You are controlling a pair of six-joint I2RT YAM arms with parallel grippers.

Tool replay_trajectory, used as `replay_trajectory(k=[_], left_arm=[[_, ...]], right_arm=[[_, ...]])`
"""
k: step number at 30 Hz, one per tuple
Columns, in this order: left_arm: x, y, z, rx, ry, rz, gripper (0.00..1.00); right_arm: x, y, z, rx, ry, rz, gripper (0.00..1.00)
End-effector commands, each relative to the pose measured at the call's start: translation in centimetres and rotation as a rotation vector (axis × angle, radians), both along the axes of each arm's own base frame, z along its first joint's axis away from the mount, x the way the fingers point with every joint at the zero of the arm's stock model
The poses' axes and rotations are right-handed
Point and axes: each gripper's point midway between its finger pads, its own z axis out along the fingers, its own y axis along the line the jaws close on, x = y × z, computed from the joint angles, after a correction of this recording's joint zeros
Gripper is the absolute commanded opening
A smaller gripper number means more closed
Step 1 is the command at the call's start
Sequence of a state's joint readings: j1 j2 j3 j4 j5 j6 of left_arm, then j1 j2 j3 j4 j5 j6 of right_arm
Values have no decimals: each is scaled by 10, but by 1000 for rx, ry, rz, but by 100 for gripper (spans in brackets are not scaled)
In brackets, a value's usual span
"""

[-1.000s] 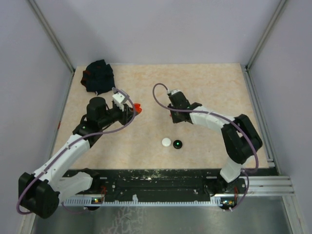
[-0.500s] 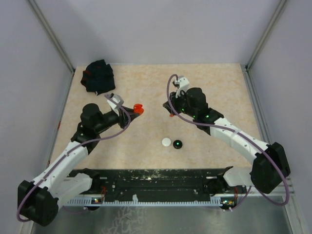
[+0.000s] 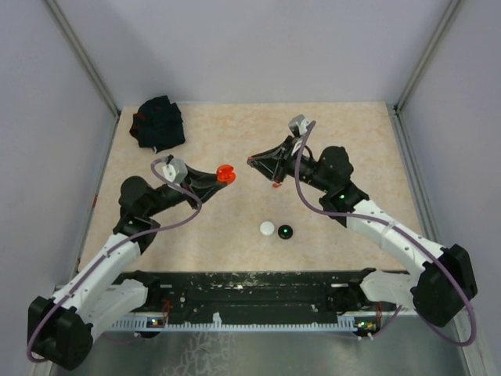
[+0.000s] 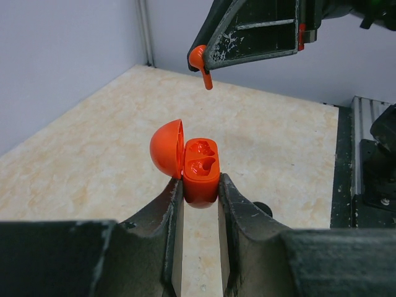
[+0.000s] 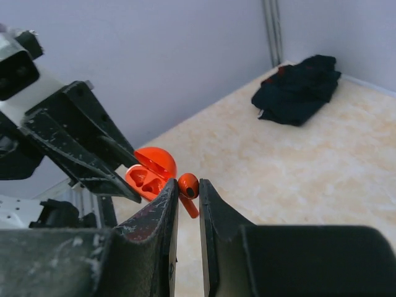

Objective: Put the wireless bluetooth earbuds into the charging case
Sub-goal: Place the earbud in the charging case.

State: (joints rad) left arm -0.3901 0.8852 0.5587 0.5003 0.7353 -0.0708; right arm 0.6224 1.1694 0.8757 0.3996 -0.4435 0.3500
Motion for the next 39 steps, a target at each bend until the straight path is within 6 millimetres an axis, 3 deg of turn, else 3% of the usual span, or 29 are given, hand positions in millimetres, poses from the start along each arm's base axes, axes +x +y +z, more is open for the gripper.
replay_trajectory(k=[1,11,39], left_arm=[[-18,-3,26,-66,-97,-82,0],[-29,-7,38,-113,-132,-142,0],[-36,-10,46,-159,-133,-195,0]], right_arm=[[-38,9,54,170,-116,161,11],[-67,21,66,220,-149,270,11],[-75,43,57,266,-106,366,11]])
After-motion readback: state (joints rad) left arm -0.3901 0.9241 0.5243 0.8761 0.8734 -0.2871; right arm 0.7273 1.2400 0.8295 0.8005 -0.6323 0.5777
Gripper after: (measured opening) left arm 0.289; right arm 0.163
